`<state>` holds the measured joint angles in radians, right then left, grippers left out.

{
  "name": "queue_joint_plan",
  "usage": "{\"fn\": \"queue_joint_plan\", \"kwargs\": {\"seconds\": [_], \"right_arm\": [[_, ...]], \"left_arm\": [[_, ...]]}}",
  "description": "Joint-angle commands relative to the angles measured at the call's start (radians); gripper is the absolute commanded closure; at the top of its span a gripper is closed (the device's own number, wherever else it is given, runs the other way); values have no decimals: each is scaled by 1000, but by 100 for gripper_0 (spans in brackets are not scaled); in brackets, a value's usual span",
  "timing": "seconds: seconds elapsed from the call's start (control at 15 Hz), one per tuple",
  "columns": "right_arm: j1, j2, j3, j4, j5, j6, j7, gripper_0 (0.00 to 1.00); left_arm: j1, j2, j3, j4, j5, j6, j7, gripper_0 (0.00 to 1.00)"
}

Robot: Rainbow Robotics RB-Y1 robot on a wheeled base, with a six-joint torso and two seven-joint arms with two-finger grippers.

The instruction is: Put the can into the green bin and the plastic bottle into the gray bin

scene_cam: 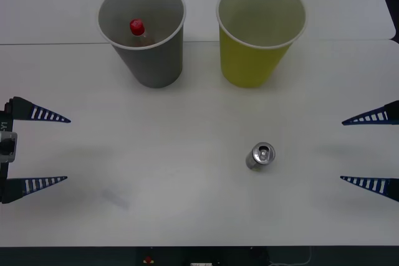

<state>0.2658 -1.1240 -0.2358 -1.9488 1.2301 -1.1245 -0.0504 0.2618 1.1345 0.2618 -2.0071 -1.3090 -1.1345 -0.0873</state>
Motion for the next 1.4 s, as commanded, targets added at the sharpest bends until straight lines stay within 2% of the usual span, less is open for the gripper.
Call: {"fn": "queue_joint_plan", "kwargs": {"seconds": [0.07,0.33,0.8,1.4], "right_arm": [[-19,35,46,45,-18,-1,31,0],[-53,102,104,125,-40,-1,167,0],[-125,144,270,291,-159,37,399,0],[-226,305,363,453,-161,35,439,0]], "left_arm": [[0,0,0,0,0,0,0,0],[0,0,0,0,0,0,0,0],[0,0,0,0,0,0,0,0],[0,0,0,0,0,0,0,0]]}}
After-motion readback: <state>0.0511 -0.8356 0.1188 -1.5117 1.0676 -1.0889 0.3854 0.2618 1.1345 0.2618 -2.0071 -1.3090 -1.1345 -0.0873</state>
